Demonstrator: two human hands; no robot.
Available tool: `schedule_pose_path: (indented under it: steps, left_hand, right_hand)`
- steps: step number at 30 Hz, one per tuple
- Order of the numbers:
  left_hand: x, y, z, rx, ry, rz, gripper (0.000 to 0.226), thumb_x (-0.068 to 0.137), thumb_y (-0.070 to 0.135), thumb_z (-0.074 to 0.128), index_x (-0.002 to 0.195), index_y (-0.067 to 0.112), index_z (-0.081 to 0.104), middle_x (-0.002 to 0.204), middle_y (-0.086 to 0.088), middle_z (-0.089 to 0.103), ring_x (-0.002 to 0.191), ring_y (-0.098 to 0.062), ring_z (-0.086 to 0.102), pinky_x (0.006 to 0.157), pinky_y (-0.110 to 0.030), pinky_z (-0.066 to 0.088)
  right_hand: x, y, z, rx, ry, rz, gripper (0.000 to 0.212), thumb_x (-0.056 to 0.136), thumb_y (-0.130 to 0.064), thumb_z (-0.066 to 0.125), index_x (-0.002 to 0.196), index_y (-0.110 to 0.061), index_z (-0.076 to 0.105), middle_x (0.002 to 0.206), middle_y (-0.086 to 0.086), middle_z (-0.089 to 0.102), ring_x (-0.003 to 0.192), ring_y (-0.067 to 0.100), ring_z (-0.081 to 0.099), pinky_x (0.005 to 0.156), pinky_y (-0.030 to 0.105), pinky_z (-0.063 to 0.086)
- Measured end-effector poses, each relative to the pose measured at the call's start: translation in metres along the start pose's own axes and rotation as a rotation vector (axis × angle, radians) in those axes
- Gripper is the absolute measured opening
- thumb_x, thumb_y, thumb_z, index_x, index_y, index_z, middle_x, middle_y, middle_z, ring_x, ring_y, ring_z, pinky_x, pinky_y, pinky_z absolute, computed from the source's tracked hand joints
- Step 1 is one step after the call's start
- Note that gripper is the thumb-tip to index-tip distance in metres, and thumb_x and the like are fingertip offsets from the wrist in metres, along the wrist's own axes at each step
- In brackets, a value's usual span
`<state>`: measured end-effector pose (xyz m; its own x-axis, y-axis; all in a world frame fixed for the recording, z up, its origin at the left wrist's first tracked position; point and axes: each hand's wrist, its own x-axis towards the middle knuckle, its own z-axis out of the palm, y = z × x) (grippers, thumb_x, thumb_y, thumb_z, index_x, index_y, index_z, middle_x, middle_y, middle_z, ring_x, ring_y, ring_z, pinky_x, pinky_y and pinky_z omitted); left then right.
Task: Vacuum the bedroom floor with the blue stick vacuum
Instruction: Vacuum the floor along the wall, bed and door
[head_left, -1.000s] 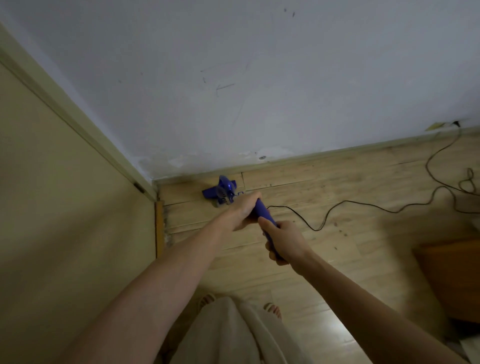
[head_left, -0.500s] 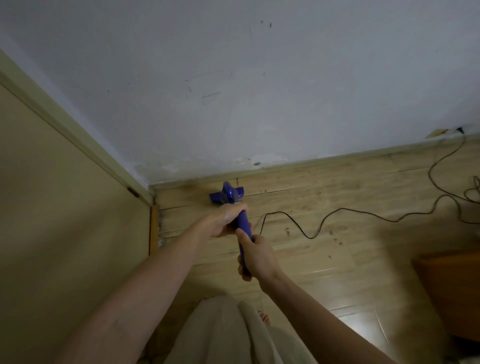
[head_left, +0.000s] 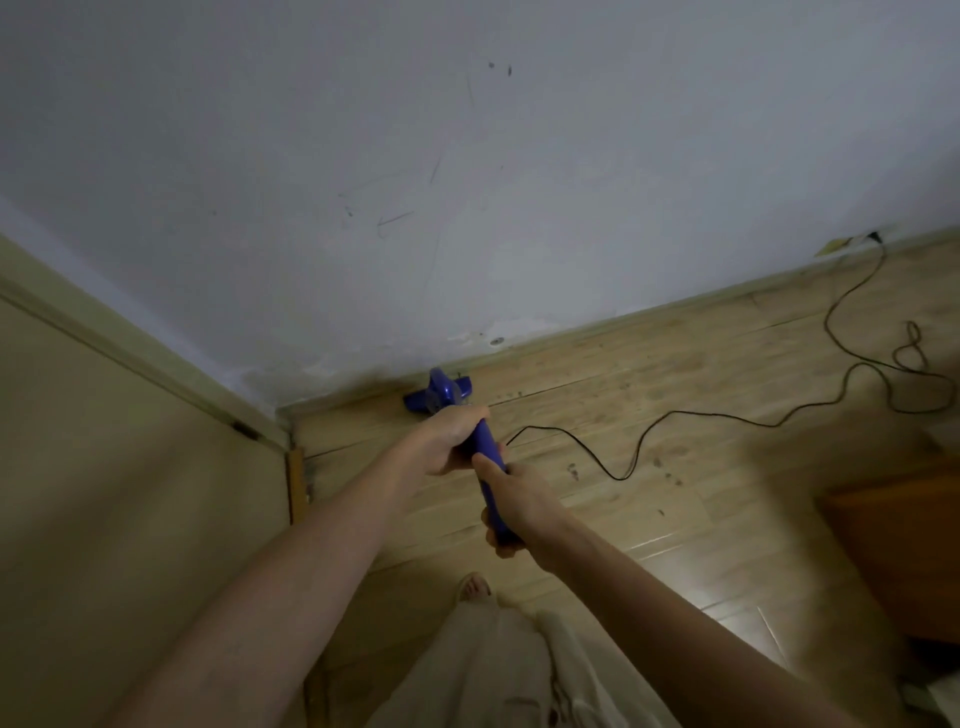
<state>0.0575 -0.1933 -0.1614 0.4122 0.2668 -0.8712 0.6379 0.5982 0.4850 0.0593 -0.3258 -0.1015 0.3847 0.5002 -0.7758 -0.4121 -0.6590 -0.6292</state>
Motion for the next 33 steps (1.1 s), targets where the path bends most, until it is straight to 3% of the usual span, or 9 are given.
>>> schedule_pose_path:
  steps: [5,10,17,21,33]
  left_hand:
    - [-0.004,0.008,-0.018,-0.015,-0.026,-0.027,0.016,0.091,0.013,0.053,0.103,0.002,0.051,0.083,-0.014,0.06,0.061,-0.021,0.062,0.056,-0.033,0.054]
    - [0.0,0.018,-0.017,-0.007,-0.015,-0.021,0.022,0.093,0.016,0.052,0.11,0.002,0.05,0.085,-0.013,0.06,0.063,-0.021,0.063,0.051,-0.03,0.053]
    - [0.005,0.018,-0.014,-0.005,0.023,-0.016,0.021,0.091,0.015,0.053,0.108,0.003,0.05,0.084,-0.014,0.061,0.066,-0.022,0.063,0.058,-0.033,0.054]
    - [0.009,0.014,-0.022,-0.032,0.024,-0.03,0.023,0.092,0.016,0.056,0.109,0.005,0.047,0.091,-0.015,0.059,0.069,-0.023,0.063,0.06,-0.034,0.054]
    - [0.013,0.027,-0.031,0.008,-0.008,0.002,0.02,0.091,0.019,0.057,0.104,0.004,0.052,0.08,-0.012,0.062,0.064,-0.02,0.063,0.06,-0.031,0.054]
  right_hand:
    - [-0.005,-0.018,0.008,-0.023,-0.046,-0.023,0.019,0.102,-0.04,0.041,0.099,-0.022,0.045,0.074,0.004,0.051,0.049,0.01,0.049,0.043,0.02,0.041]
    - [0.003,-0.025,0.006,-0.038,-0.035,-0.038,0.037,0.102,-0.042,0.04,0.124,-0.013,0.044,0.075,0.005,0.052,0.049,0.01,0.05,0.046,0.022,0.042]
    - [0.014,-0.027,0.01,-0.074,-0.009,0.037,0.044,0.102,-0.043,0.039,0.134,-0.012,0.038,0.084,0.007,0.052,0.063,0.014,0.052,0.055,0.024,0.045]
    - [0.012,-0.032,0.014,-0.061,-0.026,0.135,0.045,0.101,-0.042,0.043,0.132,-0.01,0.039,0.087,0.009,0.053,0.064,0.015,0.053,0.052,0.023,0.044]
    - [0.026,-0.033,0.022,0.063,0.008,-0.004,0.038,0.102,-0.041,0.042,0.122,-0.009,0.049,0.072,0.006,0.055,0.052,0.014,0.056,0.045,0.023,0.047]
